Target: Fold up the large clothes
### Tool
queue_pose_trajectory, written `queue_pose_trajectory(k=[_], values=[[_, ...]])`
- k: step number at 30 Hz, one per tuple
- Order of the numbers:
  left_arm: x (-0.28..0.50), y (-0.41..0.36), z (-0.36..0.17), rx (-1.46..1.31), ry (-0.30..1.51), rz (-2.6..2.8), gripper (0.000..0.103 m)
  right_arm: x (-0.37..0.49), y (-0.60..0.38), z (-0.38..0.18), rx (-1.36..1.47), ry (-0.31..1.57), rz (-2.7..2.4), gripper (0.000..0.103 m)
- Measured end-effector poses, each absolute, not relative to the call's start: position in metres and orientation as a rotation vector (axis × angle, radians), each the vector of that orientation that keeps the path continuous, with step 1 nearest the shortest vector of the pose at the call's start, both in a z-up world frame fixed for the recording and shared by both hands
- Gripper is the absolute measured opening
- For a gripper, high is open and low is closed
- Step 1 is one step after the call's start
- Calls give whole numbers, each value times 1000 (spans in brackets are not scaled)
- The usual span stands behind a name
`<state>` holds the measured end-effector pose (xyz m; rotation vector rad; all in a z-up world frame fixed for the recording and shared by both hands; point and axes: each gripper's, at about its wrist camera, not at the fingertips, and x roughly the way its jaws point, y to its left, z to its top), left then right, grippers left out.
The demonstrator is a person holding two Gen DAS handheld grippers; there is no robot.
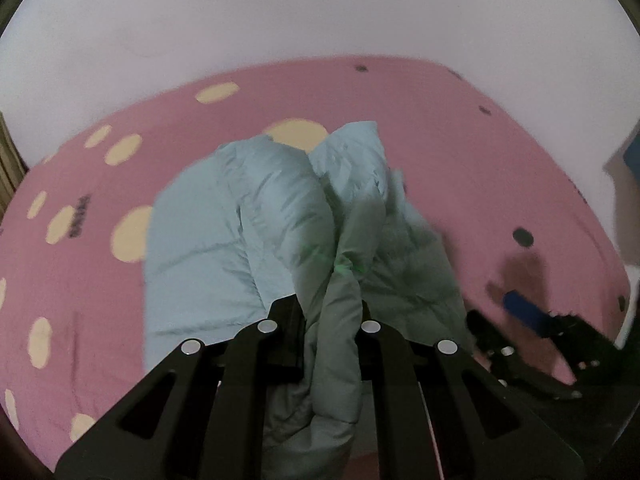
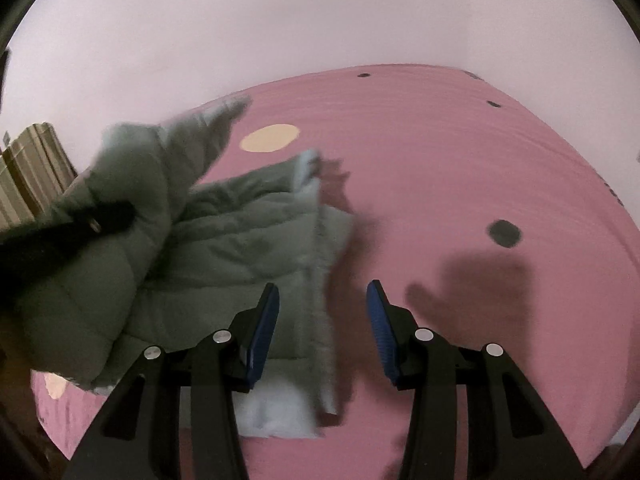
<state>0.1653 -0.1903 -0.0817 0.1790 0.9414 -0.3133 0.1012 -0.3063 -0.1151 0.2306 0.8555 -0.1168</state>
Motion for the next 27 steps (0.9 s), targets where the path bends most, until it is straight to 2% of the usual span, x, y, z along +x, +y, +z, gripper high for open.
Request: queue_pose_trajectory(k=[6, 8, 10, 13, 15, 16, 21, 24, 27], values=[[158, -214, -114, 164, 981, -340, 18, 91, -324, -120, 261, 871, -161, 46], [156, -213, -113, 153, 973, -354, 25, 89, -327, -120, 266, 876, -170, 46], [150, -211, -107, 115, 967, -395, 45, 87, -327, -119, 271, 874, -177, 46], [143, -205, -89, 58, 934, -433, 53, 85, -321, -116, 269, 870, -185, 47], [138, -201, -77, 55, 908, -448, 59, 86, -320, -113, 269, 868, -186, 55], [134, -195, -69, 48, 885, -450, 61, 86, -321, -112, 272, 861, -185, 55], [129, -153, -45, 8, 814, -389, 69, 88, -307, -99, 263, 840, -158, 58], [135, -112, -44, 8, 771, -275, 70, 92, -297, -88, 293, 820, -122, 70], [144, -71, -56, -6, 765, -163, 70, 95, -284, -79, 323, 799, -89, 73]])
